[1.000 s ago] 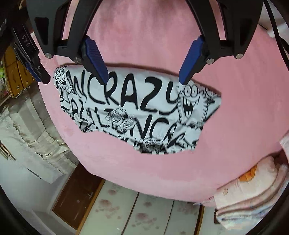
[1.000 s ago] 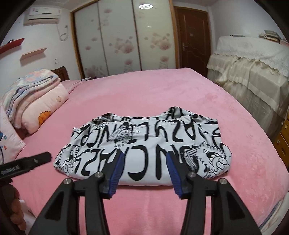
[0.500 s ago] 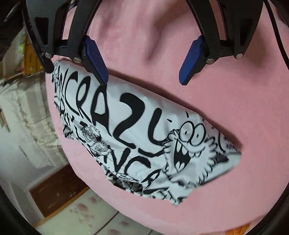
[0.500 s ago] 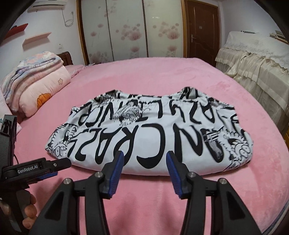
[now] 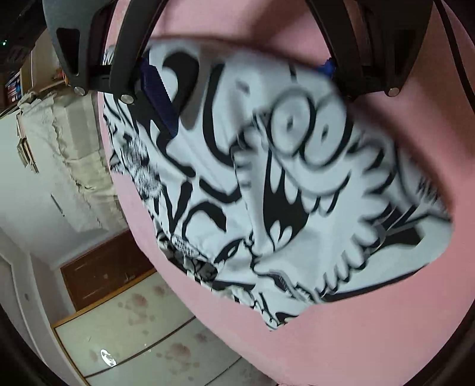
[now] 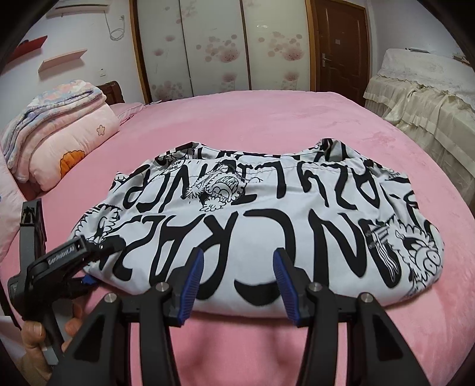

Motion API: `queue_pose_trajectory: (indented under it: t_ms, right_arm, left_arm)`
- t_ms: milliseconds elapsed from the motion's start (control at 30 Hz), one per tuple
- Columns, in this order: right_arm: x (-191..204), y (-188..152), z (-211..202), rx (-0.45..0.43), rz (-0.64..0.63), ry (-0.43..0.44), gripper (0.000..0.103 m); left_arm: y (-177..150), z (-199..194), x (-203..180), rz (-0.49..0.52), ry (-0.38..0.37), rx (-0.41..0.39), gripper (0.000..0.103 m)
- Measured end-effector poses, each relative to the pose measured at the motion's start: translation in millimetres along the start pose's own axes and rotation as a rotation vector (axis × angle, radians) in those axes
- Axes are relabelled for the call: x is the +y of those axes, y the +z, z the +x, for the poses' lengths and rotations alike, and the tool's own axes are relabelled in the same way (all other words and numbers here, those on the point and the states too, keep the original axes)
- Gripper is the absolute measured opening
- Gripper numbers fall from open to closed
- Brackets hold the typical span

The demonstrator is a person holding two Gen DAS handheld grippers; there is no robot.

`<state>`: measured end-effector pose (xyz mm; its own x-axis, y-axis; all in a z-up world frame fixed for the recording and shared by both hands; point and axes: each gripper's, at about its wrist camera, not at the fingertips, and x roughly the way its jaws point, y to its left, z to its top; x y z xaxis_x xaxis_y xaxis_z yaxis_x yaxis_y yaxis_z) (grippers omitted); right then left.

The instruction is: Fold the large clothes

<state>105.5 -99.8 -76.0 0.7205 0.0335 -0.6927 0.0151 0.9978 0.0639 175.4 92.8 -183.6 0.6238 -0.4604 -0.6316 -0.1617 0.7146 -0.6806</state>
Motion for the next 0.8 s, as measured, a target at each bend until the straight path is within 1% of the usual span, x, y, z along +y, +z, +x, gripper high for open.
queue_pose_trajectory:
  t_ms: [67, 133, 167, 200, 233, 267, 300, 367, 433, 500, 533, 567, 700, 800]
  right_arm:
    - [-1, 7, 4, -0.014, -0.004, -0.011, 0.048]
    - [-1, 15, 9, -0.023, -0.012, -0.018, 0.047]
    - [-1, 22, 14, -0.027, -0.020, -0.027, 0.041]
    - [-1, 26, 18, -0.024, -0.024, -0.031, 0.034]
    - [-2, 32, 24, -0.018, -0.028, -0.037, 0.030]
    - [-2, 38, 31, -0.017, -0.037, -0.055, 0.021]
    - [-2, 40, 36, -0.019, -0.042, -0.069, 0.015]
    - [-3, 45, 49, -0.014, -0.055, -0.114, 0.013]
    - [-6, 45, 62, 0.006, -0.065, -0.130, 0.011]
    - [-10, 37, 84, 0.072, -0.049, -0.105, 0.006]
    - [-14, 31, 96, 0.116, -0.031, -0.081, 0.006]
    - [-16, 23, 106, 0.141, -0.029, -0.071, 0.006]
    - [-15, 9, 117, 0.134, -0.046, -0.077, 0.007]
    - [-28, 9, 117, 0.138, 0.012, -0.008, 0.007]
  left_arm:
    - [8, 5, 0, -0.015, -0.011, -0.013, 0.079]
    - [17, 8, 3, -0.059, -0.032, -0.030, 0.077]
    - [21, 9, 4, -0.078, -0.039, -0.038, 0.069]
    - [25, 11, 4, -0.095, -0.033, -0.049, 0.055]
    - [29, 12, 3, -0.097, -0.016, -0.053, 0.046]
    - [32, 14, 0, -0.084, 0.011, -0.059, 0.027]
    - [33, 15, -3, -0.062, 0.014, -0.059, 0.021]
    - [33, 12, -11, -0.025, 0.029, -0.081, 0.015]
    - [30, 5, -24, 0.040, 0.060, -0.113, 0.013]
    - [28, -4, -42, 0.098, 0.069, -0.162, 0.011]
    - [28, -7, -50, 0.125, 0.069, -0.181, 0.011]
    - [27, -12, -59, 0.156, 0.070, -0.199, 0.011]
    - [17, -31, -110, 0.334, 0.065, -0.272, 0.011]
    - [10, -38, -149, 0.448, 0.038, -0.307, 0.011]
